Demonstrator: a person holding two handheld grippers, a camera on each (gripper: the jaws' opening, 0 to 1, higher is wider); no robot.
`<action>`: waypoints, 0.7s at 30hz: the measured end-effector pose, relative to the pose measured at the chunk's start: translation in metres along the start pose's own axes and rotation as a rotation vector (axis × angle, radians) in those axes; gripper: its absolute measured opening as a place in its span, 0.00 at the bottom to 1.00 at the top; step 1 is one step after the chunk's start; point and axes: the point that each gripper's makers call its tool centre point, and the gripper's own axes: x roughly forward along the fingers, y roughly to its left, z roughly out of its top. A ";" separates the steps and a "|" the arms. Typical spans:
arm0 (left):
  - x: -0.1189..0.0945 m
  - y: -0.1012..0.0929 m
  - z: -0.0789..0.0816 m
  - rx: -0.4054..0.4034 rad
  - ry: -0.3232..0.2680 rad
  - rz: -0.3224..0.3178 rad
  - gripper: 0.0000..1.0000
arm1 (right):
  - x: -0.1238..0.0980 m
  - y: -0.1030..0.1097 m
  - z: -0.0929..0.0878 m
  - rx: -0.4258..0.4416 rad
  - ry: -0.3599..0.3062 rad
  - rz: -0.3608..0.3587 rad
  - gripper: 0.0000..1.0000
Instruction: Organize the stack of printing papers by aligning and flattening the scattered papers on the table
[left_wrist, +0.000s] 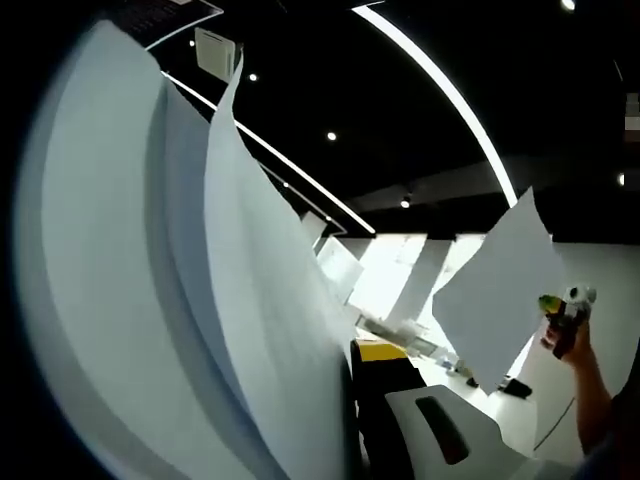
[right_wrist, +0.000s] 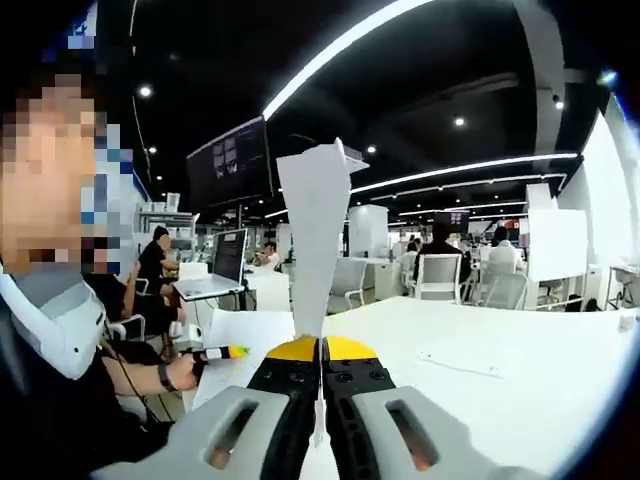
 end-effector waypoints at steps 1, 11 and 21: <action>0.000 0.000 0.000 0.000 0.000 0.000 0.11 | -0.001 0.002 -0.002 0.016 0.010 0.016 0.00; 0.000 0.000 0.000 0.001 -0.003 0.002 0.11 | -0.005 0.027 -0.009 0.069 0.077 0.172 0.00; -0.001 -0.001 0.001 -0.001 -0.007 0.002 0.11 | 0.000 0.044 -0.025 0.159 0.125 0.284 0.00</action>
